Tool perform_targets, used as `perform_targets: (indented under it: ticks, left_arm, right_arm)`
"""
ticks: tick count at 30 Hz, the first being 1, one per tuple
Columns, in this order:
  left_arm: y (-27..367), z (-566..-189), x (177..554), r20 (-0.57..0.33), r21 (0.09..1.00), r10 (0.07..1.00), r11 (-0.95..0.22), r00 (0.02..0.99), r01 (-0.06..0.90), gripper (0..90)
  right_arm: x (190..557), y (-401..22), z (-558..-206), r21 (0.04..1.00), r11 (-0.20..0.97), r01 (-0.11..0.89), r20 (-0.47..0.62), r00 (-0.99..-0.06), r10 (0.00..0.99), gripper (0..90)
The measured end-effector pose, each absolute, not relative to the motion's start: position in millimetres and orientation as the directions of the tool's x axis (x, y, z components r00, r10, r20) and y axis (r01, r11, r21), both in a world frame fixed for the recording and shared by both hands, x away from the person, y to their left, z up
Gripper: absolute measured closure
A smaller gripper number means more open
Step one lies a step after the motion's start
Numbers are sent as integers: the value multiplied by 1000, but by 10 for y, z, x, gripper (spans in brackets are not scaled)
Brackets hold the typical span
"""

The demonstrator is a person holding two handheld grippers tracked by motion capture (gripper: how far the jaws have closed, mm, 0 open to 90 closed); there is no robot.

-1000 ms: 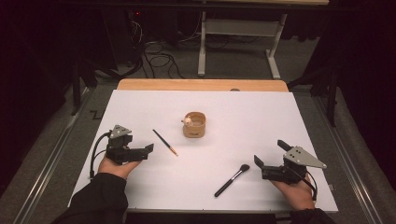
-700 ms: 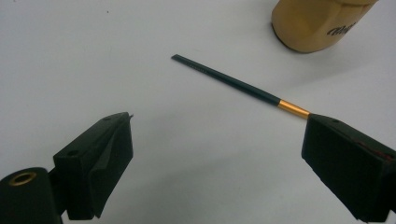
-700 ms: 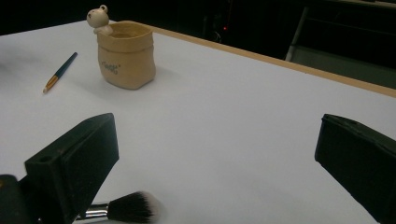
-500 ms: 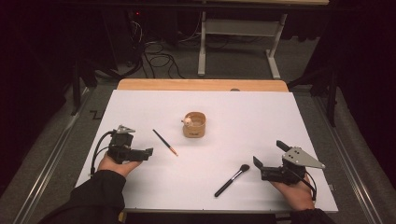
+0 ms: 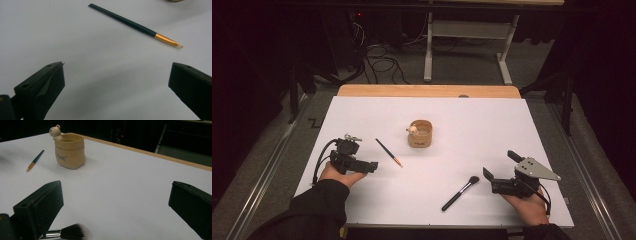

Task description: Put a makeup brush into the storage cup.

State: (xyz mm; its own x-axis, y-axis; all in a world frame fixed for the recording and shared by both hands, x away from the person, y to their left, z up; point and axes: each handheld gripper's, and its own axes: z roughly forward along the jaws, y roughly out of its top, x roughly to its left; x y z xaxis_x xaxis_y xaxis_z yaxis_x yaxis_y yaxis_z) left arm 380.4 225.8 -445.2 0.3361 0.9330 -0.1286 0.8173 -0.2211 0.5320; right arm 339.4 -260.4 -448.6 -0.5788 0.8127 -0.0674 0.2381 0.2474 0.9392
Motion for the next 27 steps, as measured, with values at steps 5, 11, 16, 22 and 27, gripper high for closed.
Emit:
perform_targets:
  ticks: [5, 11, 16, 22, 27]
  left_arm:
    - [2252, -4436, 3812, -126, 514, 938, -217, 324, 830, 2]
    - [2181, -4392, 3833, -128, 477, 935, -235, 332, 847, 2]
    - [2092, -4369, 3872, -130, 430, 931, -258, 342, 865, 1]
    - [1985, -4335, 3930, -132, 393, 927, -276, 350, 877, 1]
    - [1927, -4337, 3990, -144, 358, 928, -275, 344, 892, 3]
  right_arm:
    - [3395, -2597, -4490, 939, 248, 239, -66, -581, 811, 2]
    - [3391, -2591, -4491, 939, 247, 240, -64, -584, 810, 2]
    - [3388, -2593, -4491, 938, 244, 244, -60, -582, 811, 2]
    - [3385, -2587, -4493, 938, 247, 243, -62, -584, 809, 2]
    - [3384, -2588, -4492, 938, 247, 243, -61, -585, 809, 2]
